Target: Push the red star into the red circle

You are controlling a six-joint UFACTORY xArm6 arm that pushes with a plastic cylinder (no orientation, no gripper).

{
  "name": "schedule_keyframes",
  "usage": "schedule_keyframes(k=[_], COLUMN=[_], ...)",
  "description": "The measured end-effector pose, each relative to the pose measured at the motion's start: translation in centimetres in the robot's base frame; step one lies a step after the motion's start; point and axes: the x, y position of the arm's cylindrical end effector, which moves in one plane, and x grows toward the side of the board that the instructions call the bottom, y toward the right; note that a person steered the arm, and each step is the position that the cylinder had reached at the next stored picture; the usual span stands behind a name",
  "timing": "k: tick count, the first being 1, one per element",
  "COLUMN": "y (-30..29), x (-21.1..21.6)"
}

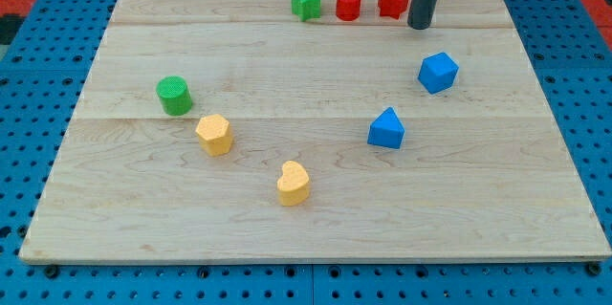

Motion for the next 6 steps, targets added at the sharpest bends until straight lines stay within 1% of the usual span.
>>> schedule_keyframes(k=[1,2,3,4,5,6], y=[7.3,12.5,8.0,0.6,-5.5,-8.4], x=[0.3,-1.5,-5.1,-5.2,-5.2,-5.2])
